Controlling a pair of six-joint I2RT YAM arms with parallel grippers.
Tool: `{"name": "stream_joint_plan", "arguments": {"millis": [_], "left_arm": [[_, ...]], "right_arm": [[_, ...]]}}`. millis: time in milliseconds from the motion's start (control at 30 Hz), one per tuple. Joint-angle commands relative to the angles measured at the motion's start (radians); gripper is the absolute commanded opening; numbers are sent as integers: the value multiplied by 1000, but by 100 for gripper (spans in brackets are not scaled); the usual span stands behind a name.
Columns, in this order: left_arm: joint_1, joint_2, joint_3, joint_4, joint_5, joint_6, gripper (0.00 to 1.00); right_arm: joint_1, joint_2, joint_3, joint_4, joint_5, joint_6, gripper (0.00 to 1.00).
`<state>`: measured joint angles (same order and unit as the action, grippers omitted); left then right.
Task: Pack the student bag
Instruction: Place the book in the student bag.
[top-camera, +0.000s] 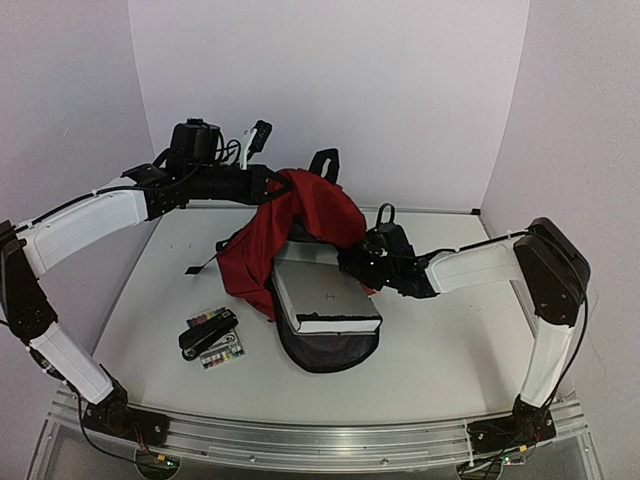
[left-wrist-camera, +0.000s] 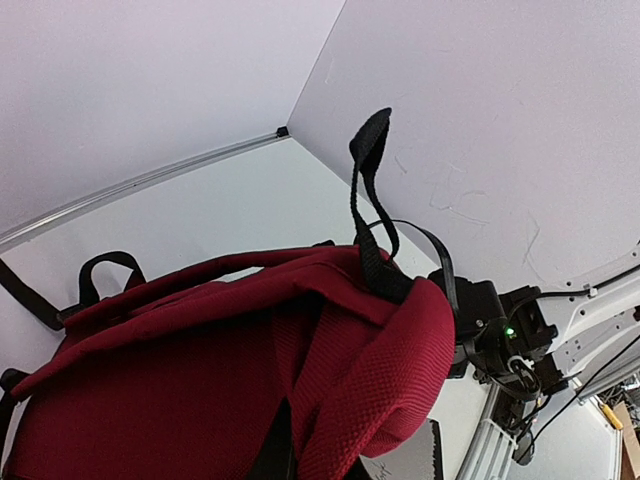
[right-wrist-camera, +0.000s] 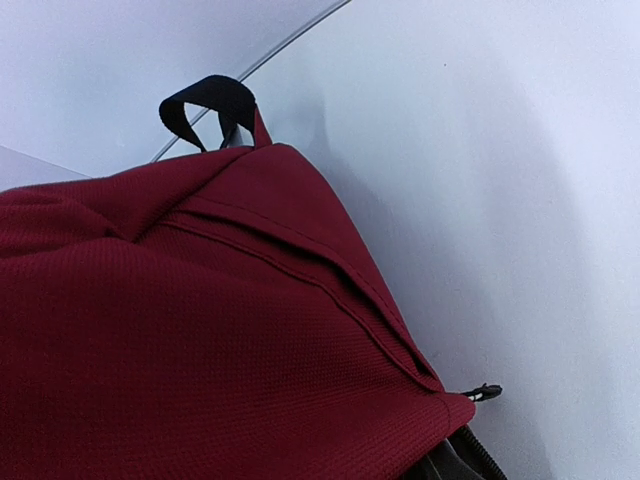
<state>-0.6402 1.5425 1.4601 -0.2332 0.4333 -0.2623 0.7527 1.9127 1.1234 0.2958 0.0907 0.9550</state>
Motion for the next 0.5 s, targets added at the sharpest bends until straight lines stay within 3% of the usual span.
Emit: {"name": "stream_joint_plan", "arguments": {"millis": [0, 200, 467], "left_arm": [[14, -44, 81, 317, 93, -55, 0], [16, -92, -42, 340, 165, -99, 0], [16, -129, -237, 331, 53, -167, 0]], "right_arm": [[14, -10, -6, -58, 53, -13, 51], [14, 14, 65, -46, 74, -7, 52], [14, -81, 87, -50, 57, -113, 69]]}}
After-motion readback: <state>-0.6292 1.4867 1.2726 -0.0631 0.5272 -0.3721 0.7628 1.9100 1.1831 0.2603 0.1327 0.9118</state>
